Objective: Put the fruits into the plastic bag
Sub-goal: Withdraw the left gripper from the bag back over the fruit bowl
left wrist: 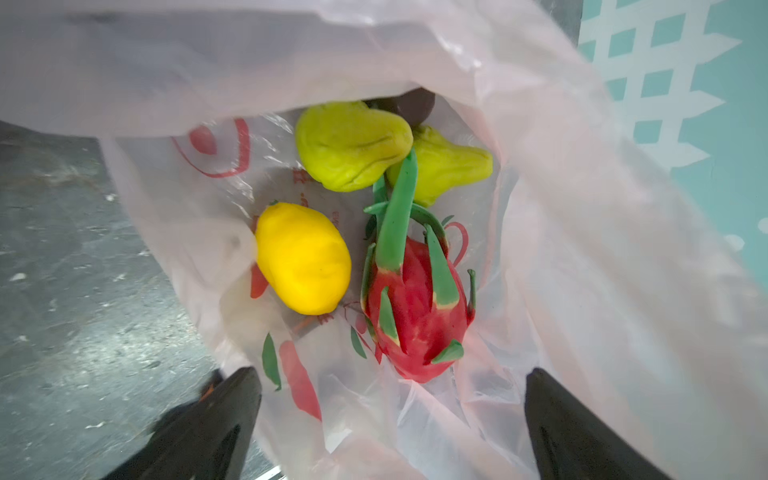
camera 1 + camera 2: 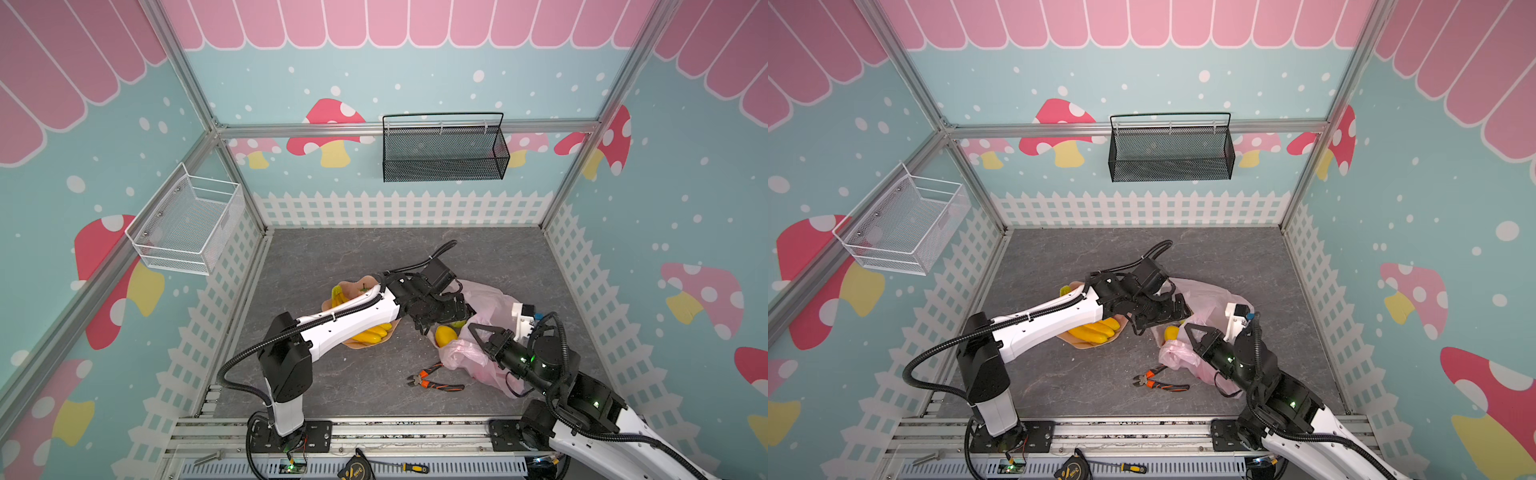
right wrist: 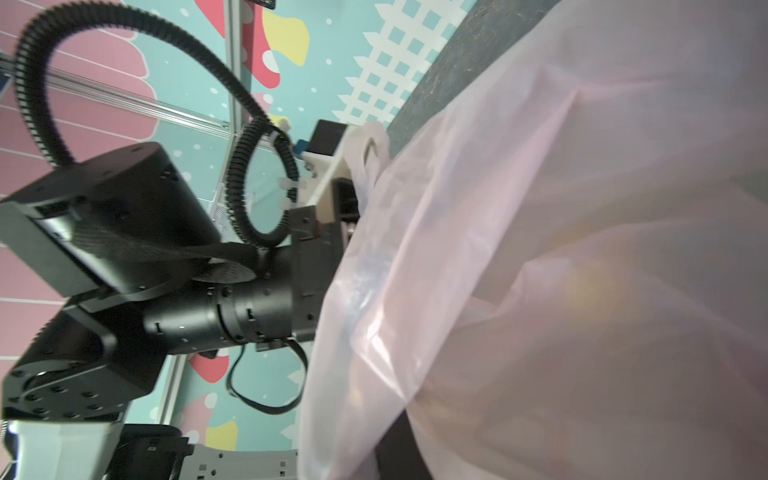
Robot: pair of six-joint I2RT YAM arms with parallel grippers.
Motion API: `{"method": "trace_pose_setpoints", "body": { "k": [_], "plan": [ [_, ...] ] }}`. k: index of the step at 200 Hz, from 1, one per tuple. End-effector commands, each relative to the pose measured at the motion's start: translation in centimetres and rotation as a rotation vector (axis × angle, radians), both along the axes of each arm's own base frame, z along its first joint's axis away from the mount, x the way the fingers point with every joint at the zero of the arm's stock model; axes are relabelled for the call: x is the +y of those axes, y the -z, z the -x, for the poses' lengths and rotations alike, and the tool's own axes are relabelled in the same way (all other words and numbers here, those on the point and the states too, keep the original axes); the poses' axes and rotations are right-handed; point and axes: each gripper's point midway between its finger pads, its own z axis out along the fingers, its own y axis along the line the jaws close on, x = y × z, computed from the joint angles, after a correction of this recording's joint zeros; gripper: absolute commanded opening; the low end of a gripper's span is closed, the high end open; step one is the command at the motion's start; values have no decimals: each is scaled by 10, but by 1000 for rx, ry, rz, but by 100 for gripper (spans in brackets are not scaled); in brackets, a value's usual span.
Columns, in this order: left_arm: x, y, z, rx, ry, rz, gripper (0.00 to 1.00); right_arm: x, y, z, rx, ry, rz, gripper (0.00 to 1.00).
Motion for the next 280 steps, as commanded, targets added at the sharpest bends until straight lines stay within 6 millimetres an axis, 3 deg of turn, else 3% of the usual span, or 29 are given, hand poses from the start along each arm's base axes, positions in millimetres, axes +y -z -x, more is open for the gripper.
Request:
{"method": "trace_pose_setpoints", "body": {
  "k": [1,52,94,132,153,183,222,280],
  "plan": [
    [25,-16,-12,-67,-50,-28,100,-9,-1,3,20,13,50,1],
    [44,-49,-24,-144,-43,-10,100,-9,-4,8,33,-17,95,1],
    [88,-72,-28,-201,-40,-29,100,-3,-2,6,45,-30,113,1],
    [146,-79,-28,-217,-62,-89,100,-4,-2,5,46,-24,111,1],
    [176,-71,-33,-200,-78,-133,98,-5,-4,5,44,-17,110,1],
    [199,-50,-41,-183,-51,-228,91,-3,-4,2,48,-16,124,1],
    [202,-12,-50,-147,27,-335,79,3,-8,-1,45,-28,128,1],
    [203,34,-64,-115,68,-430,74,5,-8,-2,45,-29,128,1]
  ]
}}
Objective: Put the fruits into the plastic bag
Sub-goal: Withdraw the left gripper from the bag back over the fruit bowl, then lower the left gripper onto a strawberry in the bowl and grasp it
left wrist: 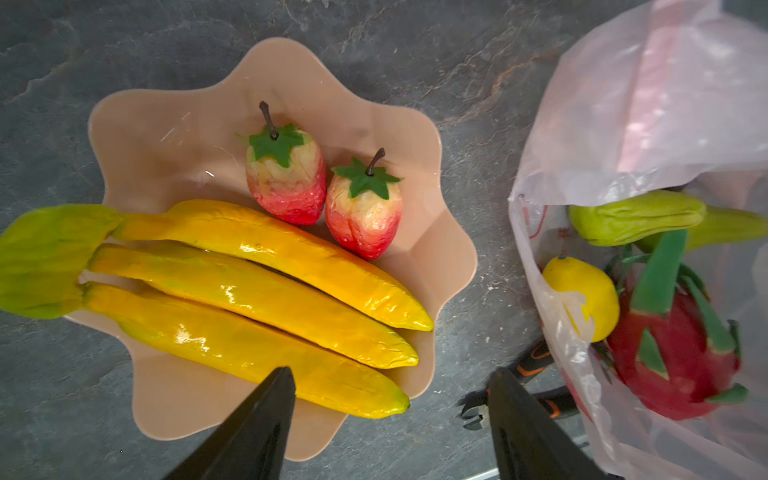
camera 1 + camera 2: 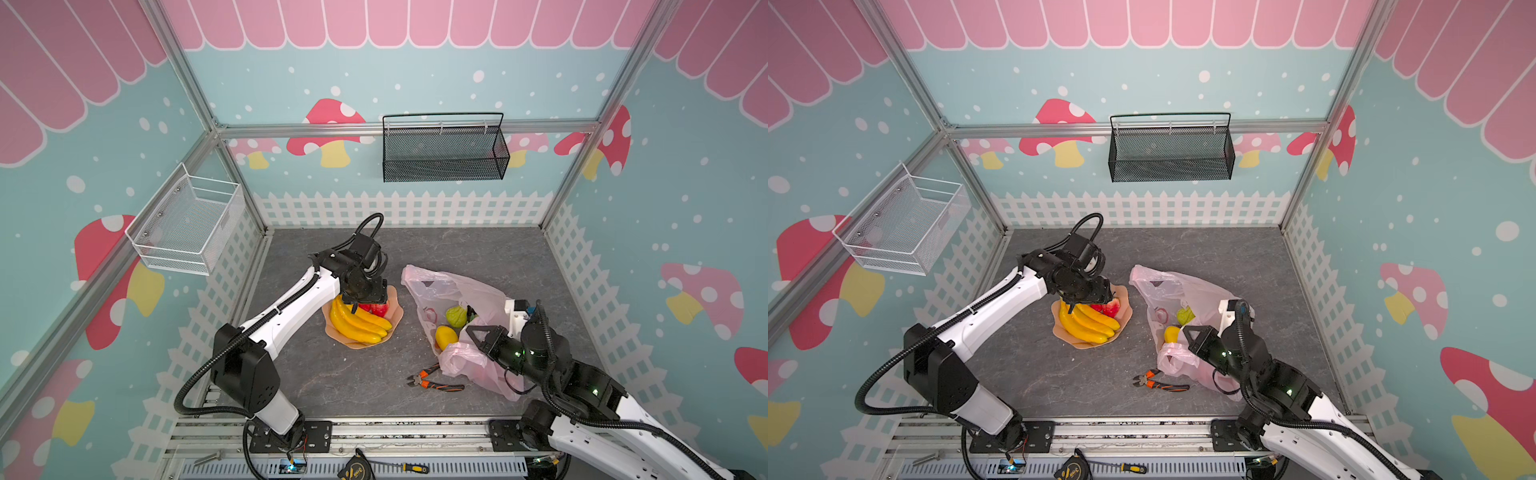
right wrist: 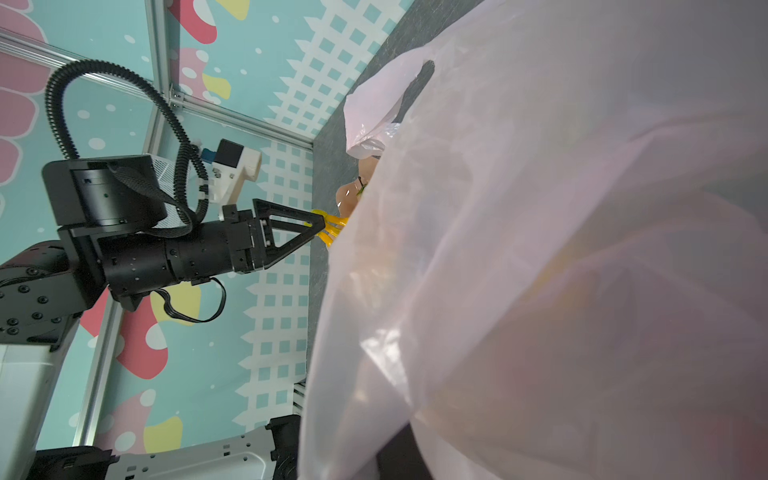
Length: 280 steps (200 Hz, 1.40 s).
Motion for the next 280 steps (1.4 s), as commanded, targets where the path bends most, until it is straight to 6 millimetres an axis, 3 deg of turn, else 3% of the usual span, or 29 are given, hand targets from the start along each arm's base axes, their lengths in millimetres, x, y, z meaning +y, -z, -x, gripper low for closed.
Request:
{"method": "trace_pose_setpoints", "body": {
  "k": [1,44,117,280],
  "plan": [
    [3,17,-7,-8,36,-57,74,0,-12,-2,-28,4,-17,1],
    [-1,46,-15,12,29,-93,74,0,-11,-3,-27,9,-15,1],
    [-10,76,-29,17,17,-130,75,1,-12,-4,-26,10,-18,1],
    [-19,111,-45,25,-33,-145,77,14,-13,-10,-30,-22,-15,1]
  ]
}}
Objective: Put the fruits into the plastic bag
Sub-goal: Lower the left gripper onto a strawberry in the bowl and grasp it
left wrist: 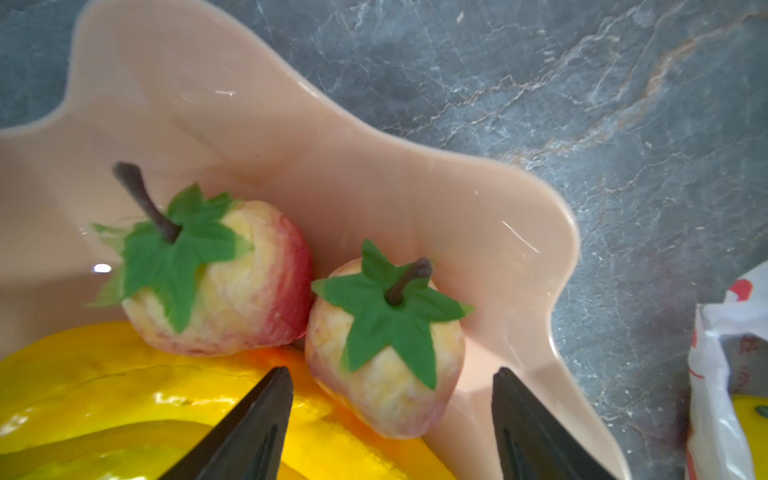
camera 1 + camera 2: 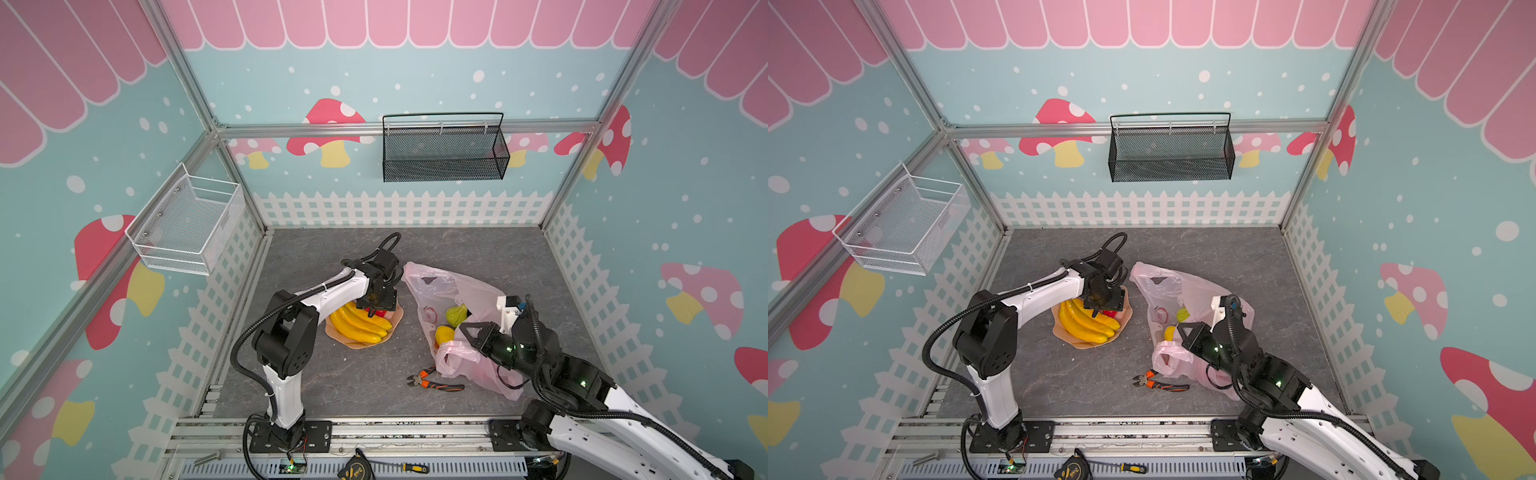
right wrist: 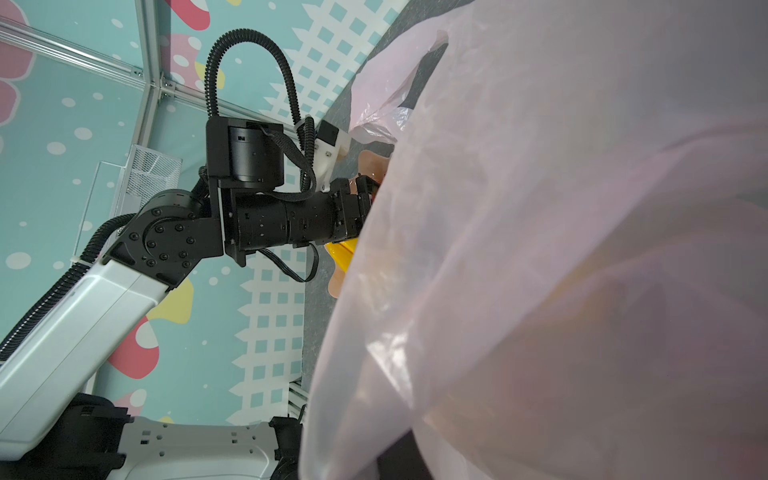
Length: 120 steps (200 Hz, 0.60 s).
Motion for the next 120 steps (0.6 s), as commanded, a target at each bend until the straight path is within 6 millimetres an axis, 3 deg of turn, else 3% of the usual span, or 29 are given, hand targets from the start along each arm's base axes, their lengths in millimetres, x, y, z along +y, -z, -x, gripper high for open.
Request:
{"method": "trace_pose_setpoints", "body": {
  "k": [1,77,120],
  "plan": [
    [-2,10,-4,-3,-14,-8,77,1,-16,-1,-35,-3,-32,1],
    [-1,18,-6,0,-9,-26,74,0,-15,1,-34,-6,-36,1],
    [-2,16,-6,-9,8,-25,59,0,-16,1,-34,-8,-38,1]
  ]
}}
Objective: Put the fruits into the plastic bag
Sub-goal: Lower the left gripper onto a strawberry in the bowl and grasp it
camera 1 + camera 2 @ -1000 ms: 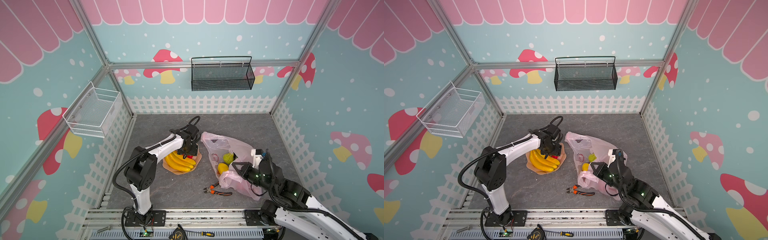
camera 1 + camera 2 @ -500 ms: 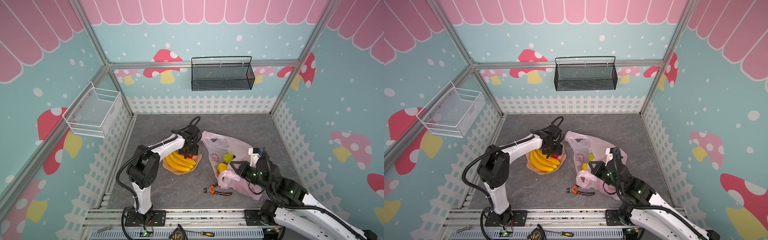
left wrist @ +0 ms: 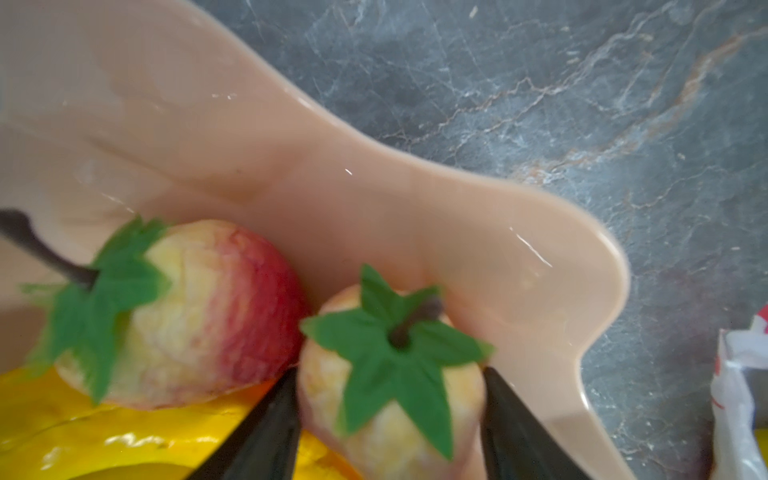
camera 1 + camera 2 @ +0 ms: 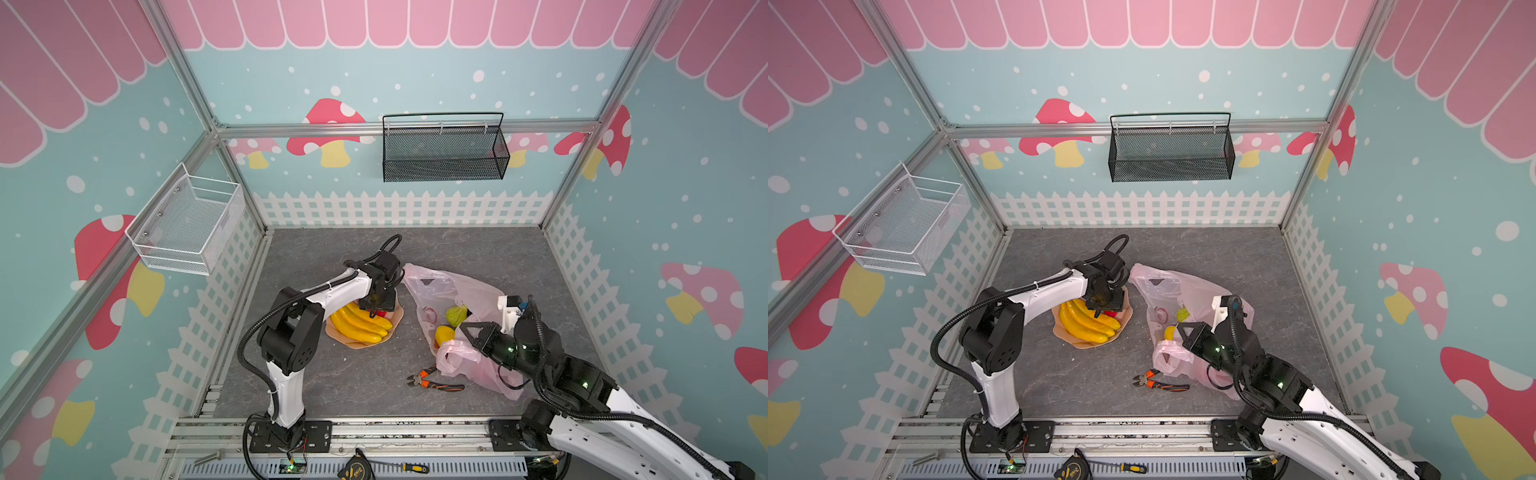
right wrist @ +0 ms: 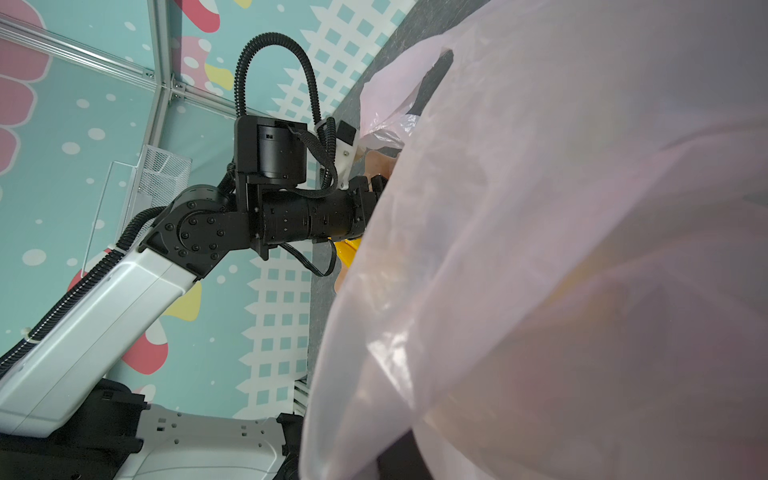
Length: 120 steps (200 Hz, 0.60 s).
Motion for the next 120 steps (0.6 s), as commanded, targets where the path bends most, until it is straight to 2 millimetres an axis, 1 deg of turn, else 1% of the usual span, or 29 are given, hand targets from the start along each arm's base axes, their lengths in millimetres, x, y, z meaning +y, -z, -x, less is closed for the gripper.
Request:
{"method": "trace_pose_setpoints", "body": {
  "k": [1,32,56,76,106,120],
  "plan": [
    [-1,3,-2,-12,9,-10,59,1,-12,0,-25,-4,-23,1],
    [-1,0,1,-14,20,-3,56,0,-14,0,-28,-5,-28,1],
    [0,-15,3,-31,22,14,54,0,-15,1,-30,-4,-29,1],
    [-2,-40,5,-69,17,54,53,-1,-15,1,-30,-3,-29,1],
    [-3,-90,12,-156,1,147,53,-2,-14,2,-27,-4,-26,1],
    [-4,-109,17,-181,0,195,52,-2,-14,2,-27,-4,-26,1]
  ]
}}
